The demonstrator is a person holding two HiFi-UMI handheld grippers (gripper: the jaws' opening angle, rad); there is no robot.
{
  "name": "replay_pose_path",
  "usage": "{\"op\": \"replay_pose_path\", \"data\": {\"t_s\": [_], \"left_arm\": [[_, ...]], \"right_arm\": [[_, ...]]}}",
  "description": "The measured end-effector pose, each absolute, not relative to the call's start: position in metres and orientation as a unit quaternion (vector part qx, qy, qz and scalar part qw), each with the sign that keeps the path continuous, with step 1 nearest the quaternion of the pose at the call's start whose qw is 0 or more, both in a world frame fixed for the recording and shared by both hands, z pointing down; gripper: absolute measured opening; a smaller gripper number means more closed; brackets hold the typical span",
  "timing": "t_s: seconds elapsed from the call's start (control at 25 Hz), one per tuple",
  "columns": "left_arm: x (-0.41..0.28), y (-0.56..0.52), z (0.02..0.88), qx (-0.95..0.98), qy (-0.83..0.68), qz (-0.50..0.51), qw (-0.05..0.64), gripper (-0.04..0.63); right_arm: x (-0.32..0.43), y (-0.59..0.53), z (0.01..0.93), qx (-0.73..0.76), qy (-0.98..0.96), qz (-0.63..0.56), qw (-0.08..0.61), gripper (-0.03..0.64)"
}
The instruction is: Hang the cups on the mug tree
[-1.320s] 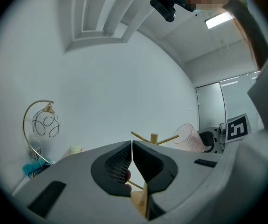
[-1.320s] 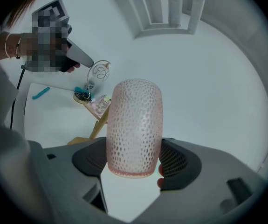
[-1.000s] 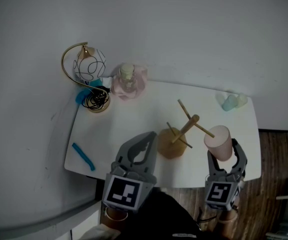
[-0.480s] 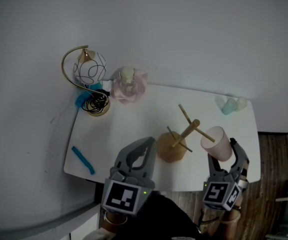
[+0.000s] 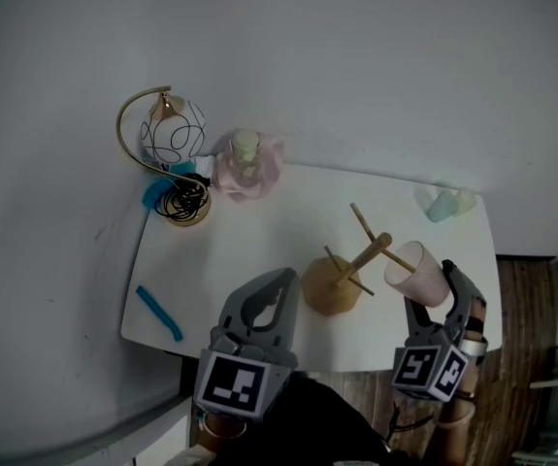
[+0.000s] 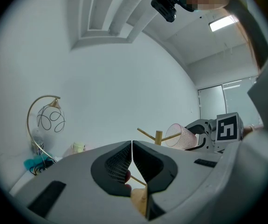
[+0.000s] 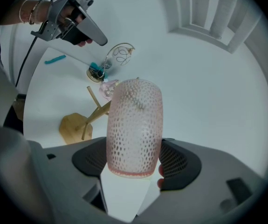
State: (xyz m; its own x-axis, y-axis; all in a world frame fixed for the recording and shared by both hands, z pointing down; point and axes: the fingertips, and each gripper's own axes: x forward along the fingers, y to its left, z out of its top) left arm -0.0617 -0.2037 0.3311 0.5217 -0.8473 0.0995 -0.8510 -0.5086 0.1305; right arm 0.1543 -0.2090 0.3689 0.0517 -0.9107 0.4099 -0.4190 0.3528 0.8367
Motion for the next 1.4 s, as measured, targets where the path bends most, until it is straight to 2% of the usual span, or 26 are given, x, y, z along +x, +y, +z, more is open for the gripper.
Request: {"op": "replay_pose_path", "data": {"t_s": [1.4], "left_arm": [[-0.073,-0.212,0.345,0.874,-0.474,-0.003,0.105,0.008]], "right_arm": [[0.143,-0.23,0.366,0.422,-0.584,-0.305,0.623,0.336]]}}
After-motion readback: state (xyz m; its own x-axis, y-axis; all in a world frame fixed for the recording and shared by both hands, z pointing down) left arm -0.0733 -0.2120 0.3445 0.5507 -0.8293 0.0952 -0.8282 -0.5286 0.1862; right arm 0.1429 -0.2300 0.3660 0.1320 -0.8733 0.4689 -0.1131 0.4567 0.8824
